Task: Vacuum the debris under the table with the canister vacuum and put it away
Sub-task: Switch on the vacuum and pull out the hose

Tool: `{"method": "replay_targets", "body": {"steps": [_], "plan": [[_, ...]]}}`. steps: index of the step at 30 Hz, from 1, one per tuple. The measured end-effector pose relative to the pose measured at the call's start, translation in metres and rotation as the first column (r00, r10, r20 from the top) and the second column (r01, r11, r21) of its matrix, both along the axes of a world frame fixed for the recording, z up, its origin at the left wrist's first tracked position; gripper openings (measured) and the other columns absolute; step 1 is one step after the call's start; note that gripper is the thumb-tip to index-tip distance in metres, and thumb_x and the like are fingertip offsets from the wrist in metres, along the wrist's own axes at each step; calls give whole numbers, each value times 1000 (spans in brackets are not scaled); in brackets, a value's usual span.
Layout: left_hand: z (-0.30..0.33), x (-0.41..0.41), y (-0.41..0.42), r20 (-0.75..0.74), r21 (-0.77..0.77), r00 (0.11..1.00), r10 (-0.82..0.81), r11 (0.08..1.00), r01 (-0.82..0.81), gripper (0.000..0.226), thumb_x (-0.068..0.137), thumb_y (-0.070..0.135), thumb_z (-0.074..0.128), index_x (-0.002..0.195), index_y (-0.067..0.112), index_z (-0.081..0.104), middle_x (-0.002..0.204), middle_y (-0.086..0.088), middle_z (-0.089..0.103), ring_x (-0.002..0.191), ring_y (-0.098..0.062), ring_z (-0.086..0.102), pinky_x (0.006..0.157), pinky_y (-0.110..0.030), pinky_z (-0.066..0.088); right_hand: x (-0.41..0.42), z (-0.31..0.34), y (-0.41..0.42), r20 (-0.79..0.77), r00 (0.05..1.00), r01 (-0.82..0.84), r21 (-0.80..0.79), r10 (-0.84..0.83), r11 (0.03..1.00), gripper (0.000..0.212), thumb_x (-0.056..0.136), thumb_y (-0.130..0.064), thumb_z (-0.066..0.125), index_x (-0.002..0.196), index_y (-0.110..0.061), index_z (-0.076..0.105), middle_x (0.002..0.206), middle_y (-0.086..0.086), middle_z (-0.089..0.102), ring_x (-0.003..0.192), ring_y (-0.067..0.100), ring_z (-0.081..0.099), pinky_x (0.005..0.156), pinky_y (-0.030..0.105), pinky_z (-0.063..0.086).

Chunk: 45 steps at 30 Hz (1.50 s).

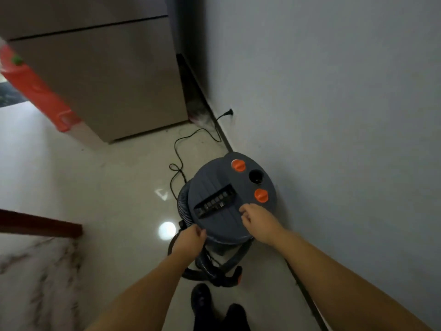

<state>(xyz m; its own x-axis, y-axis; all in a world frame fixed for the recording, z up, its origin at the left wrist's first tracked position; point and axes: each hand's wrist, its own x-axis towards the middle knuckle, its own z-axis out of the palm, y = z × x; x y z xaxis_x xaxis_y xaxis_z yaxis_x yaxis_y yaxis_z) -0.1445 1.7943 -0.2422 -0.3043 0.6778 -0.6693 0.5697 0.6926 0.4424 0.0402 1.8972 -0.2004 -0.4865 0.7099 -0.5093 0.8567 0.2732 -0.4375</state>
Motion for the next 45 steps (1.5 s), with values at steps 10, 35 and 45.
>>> {"method": "replay_targets", "body": {"steps": [10, 35, 45], "plan": [[-116, 31, -32, 173, -174, 767, 618, 785, -594, 48, 92, 14, 57, 134, 1, 37, 121, -20, 51, 106, -36, 54, 87, -36, 46, -29, -109, 17, 71, 933, -352, 402, 354, 845, 66, 94, -26, 57, 151, -21, 26, 160, 9, 19, 149, 29, 14, 118, 52, 10], [15, -60, -1, 673, -89, 426, 605, 638, -765, 13, 89, 4, 58, 99, 8, 50, 71, -11, 56, 46, -18, 56, 45, -29, 54, -55, -67, 30, 343, 806, -505, -24, 482, 863, 75, 97, -12, 41, 154, -27, -5, 158, 2, -28, 148, 22, -19, 119, 50, -3], [29, -46, 52, 718, -25, 490, 493, 723, -691, 42, 83, -2, 59, 122, 3, 45, 76, -15, 58, 51, -21, 57, 49, -30, 54, -151, -22, 64, -239, 873, 252, -523, -425, 814, 48, 101, -42, 34, 127, -5, 51, 119, 12, 63, 112, 28, 61, 98, 43, 49]]}}
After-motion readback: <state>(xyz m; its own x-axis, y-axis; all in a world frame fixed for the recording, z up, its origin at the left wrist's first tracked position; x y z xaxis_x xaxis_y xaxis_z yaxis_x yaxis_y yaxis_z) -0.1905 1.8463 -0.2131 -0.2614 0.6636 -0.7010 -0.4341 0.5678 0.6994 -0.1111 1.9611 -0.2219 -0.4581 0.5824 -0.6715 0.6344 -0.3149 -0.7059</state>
